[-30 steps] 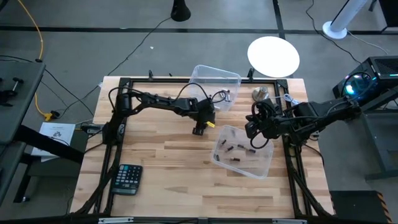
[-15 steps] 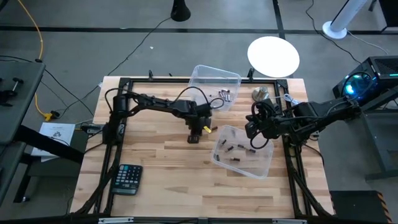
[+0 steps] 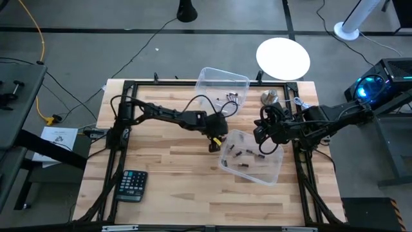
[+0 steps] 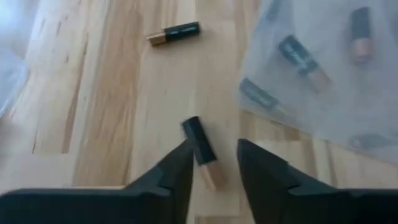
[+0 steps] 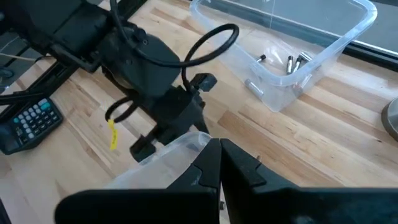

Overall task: Sort batteries
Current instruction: Put the black battery into the bottom transparent bin

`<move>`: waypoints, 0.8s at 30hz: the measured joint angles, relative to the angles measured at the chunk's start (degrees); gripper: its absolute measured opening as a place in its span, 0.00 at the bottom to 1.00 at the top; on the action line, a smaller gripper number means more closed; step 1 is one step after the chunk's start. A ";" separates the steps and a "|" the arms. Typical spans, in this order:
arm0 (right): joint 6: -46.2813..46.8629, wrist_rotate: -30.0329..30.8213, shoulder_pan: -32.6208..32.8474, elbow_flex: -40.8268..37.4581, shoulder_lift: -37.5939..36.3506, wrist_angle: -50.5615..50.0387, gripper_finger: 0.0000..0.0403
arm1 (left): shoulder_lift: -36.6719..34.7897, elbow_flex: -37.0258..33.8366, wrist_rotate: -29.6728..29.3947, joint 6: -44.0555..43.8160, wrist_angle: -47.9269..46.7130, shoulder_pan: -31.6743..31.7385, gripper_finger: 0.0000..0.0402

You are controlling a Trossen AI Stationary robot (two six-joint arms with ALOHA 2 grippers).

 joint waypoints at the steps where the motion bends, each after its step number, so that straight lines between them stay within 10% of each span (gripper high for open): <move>1: 0.00 -0.04 0.00 0.00 0.00 0.02 0.00 | 0.34 0.00 -0.72 -1.09 0.26 -0.28 0.33; 12: -1.03 -0.13 0.00 0.00 0.00 0.00 0.00 | 5.06 0.31 -3.19 -8.31 -1.23 -0.96 0.49; 19: -1.05 -0.15 0.00 0.00 0.00 0.02 0.00 | 1.65 0.07 -1.53 -1.65 -12.45 -0.92 0.05; 24: -1.25 -0.15 0.02 0.00 0.00 0.00 0.00 | -2.77 -0.26 -0.31 2.36 -17.00 -0.44 0.01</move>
